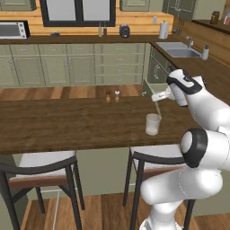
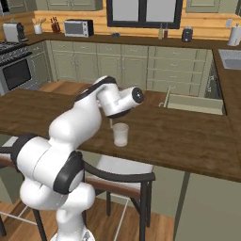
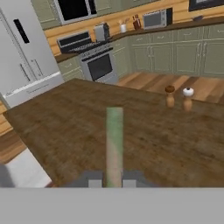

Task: Take a straw from the drawer in front and place it inside the glass cup on the dining counter.

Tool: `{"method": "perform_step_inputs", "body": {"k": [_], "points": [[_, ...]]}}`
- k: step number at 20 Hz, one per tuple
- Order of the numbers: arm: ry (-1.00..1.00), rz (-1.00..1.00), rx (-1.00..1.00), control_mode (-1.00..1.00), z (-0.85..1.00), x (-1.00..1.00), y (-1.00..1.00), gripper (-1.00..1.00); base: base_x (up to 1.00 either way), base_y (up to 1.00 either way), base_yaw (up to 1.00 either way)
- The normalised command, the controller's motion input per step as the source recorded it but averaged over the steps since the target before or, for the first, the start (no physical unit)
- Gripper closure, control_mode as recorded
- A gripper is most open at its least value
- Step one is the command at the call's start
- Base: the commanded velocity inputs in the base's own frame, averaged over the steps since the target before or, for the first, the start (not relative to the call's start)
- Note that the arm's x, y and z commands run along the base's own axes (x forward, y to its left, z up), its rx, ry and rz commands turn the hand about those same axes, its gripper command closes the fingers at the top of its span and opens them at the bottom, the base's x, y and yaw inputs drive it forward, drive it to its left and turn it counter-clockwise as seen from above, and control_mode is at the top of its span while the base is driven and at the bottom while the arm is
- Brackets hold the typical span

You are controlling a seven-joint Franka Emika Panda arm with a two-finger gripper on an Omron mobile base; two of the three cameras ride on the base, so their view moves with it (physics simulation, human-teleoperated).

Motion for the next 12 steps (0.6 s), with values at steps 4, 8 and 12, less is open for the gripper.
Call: {"method": "perform_step_inputs", "body": {"k": [4,8,12], "points": [[-0.03,0.00,0.00,-1.00,-0.21,0.23,-0.18,1.00,0.00,0.00,0.00],[-0.06,0.00,0.00,-1.00,-0.14,0.28,-0.06,1.00,0.00,0.00,0.00],[-0.05,0.00,0.02,-1.00,-0.09,0.29,0.00,1.00,0.00,0.00,0.00]]}}
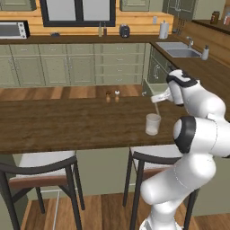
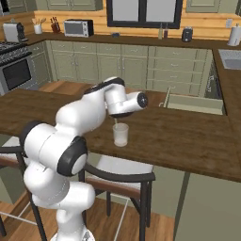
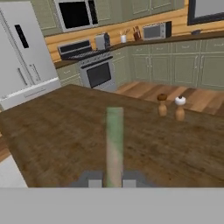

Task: Take a straw from the drawer in front and place it inside the glass cup on the dining counter.

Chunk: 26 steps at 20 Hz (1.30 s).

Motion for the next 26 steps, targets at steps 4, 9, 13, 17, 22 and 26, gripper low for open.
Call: {"method": "perform_step_inputs", "body": {"k": [4,9,13,17,22,26], "points": [[-0.03,0.00,0.01,-1.00,-0.16,0.30,0.00,1.00,0.00,0.00,0.00],[-0.03,0.00,0.00,-1.00,-0.22,0.13,0.00,1.00,0.00,0.00,0.00],[-0.04,0.00,0.00,-1.00,-0.21,0.05,0.00,1.00,0.00,0.00,0.00],[-0.03,0.00,0.00,-1.00,-0.18,0.11,0.00,1.00,0.00,0.00,0.00],[-0.01,0.00,0.00,-1.00,-0.19,0.03,0.00,1.00,0.00,0.00,0.00],[-0.02,0.00,0.00,-1.00,-0.20,0.02,-0.01,1.00,0.00,0.00,0.00]]}}
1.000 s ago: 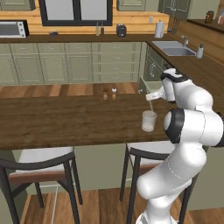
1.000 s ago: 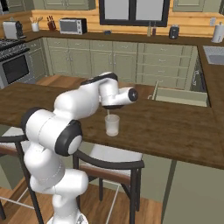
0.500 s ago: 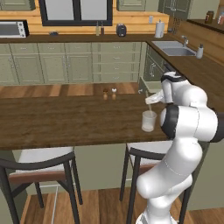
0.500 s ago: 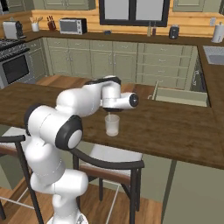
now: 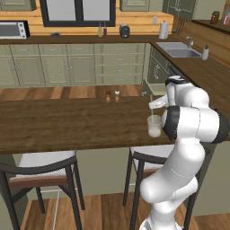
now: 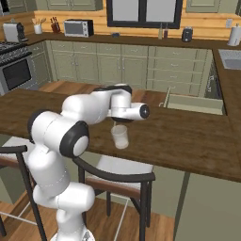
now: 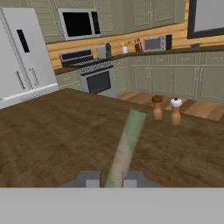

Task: Take a straw from the drawer in front and place it inside the glass cup on the dining counter.

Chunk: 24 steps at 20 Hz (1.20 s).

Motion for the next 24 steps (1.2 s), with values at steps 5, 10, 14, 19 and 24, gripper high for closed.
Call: {"method": "perform_step_inputs", "body": {"k": [5,10,14,19,24], "points": [[-0.06,0.00,0.00,-1.00,-0.07,0.10,-0.12,1.00,0.00,0.00,0.00],[-0.07,0.00,0.00,-1.00,0.00,0.03,-0.27,1.00,0.00,0.00,0.00],[-0.06,0.00,0.00,-1.00,0.09,0.00,-0.32,1.00,0.00,0.00,0.00],[-0.04,0.00,0.00,-1.00,0.11,-0.11,-0.05,1.00,0.00,0.00,0.00],[-0.01,0.00,0.00,-1.00,0.00,0.00,-0.01,1.00,0.00,0.00,0.00]]}}
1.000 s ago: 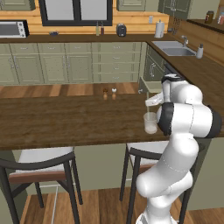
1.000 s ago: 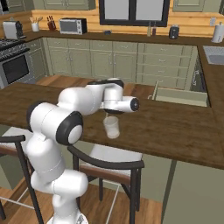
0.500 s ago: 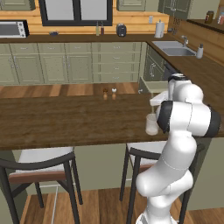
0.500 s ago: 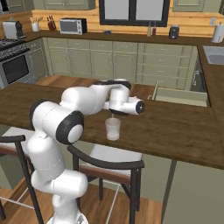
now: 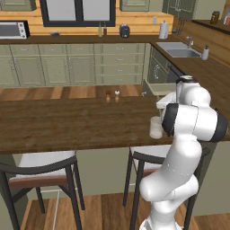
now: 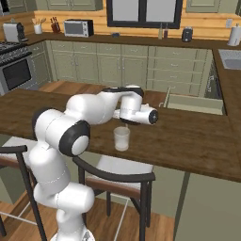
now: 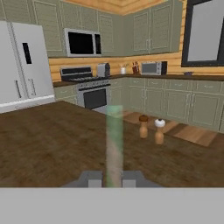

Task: Take a straw from the drawer in front and place it inside the glass cup on the dining counter.

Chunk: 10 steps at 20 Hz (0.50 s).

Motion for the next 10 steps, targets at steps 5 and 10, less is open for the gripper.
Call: {"method": "perform_step_inputs", "body": {"k": [5,10], "points": [[0.00,0.00,0.03,-1.00,0.00,-0.08,0.00,1.00,0.00,0.00,0.00],[0.00,0.00,0.14,-1.00,0.29,-0.49,0.02,1.00,0.00,0.00,0.00]]}}
